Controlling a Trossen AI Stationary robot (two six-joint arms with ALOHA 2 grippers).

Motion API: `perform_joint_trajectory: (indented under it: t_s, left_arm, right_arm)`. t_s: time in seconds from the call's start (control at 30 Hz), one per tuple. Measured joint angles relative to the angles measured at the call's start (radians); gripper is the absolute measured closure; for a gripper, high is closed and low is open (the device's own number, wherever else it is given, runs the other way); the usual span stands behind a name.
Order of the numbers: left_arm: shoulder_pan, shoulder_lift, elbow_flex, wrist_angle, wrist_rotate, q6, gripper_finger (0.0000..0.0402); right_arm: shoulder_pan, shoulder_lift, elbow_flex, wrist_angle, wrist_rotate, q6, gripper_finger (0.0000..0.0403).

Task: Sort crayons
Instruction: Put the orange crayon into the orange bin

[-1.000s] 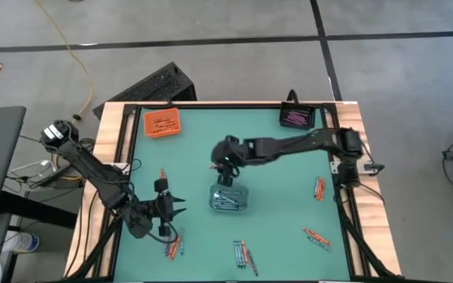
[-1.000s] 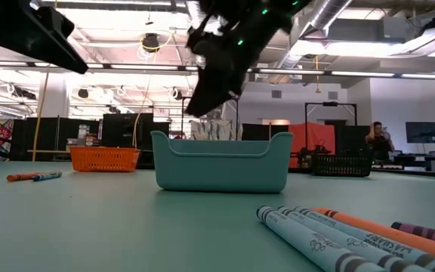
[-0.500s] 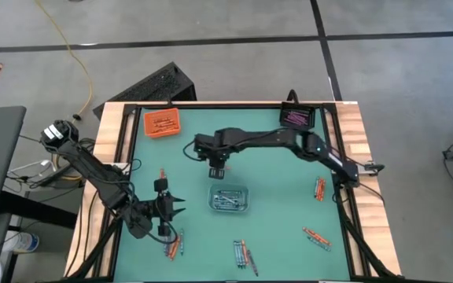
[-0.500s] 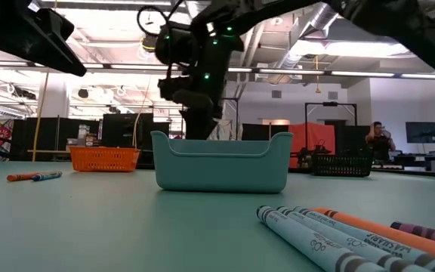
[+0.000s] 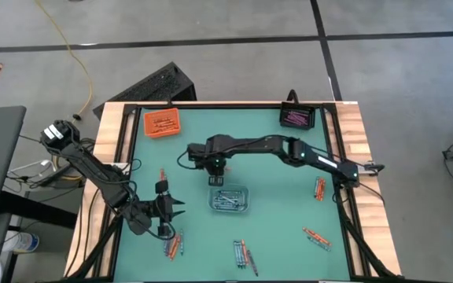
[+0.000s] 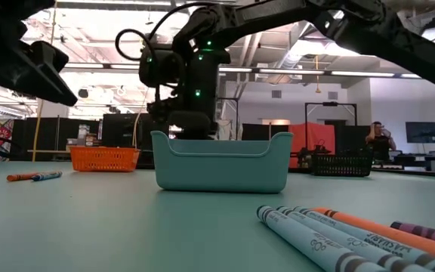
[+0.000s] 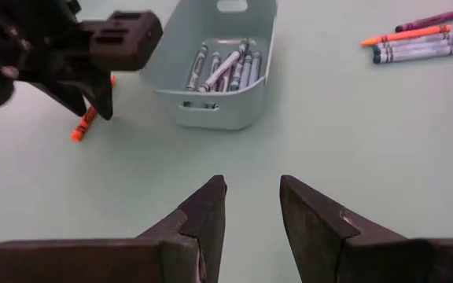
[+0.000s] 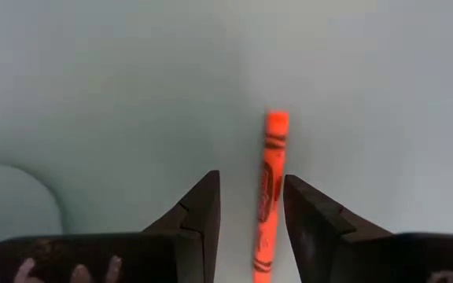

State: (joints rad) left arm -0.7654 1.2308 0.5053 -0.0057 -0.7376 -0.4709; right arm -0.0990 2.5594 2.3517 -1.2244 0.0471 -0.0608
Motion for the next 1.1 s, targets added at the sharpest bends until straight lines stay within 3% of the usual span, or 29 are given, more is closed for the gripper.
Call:
perform_joint_trajectory:
  t_s: [0.2, 0.63, 1.1]
  left_arm:
    - [0.0, 0.0, 0.0, 0.024, 0.0, 0.034, 0.029]
    - [0.0, 0.0, 0.0, 0.028, 0.0, 0.039, 0.029]
    - [0.0, 0.0, 0.0, 0.034, 0.0, 0.037, 0.029]
  right_arm:
    - [-0.003, 0.0, 0.0, -0.014, 0.002, 0.006, 0.0286]
    - [0.007, 0.037, 0.005, -0.024, 0.008, 0.01, 0.0396]
    - [0.018, -0.001, -0.001, -0.026, 0.047, 0.027, 0.0402]
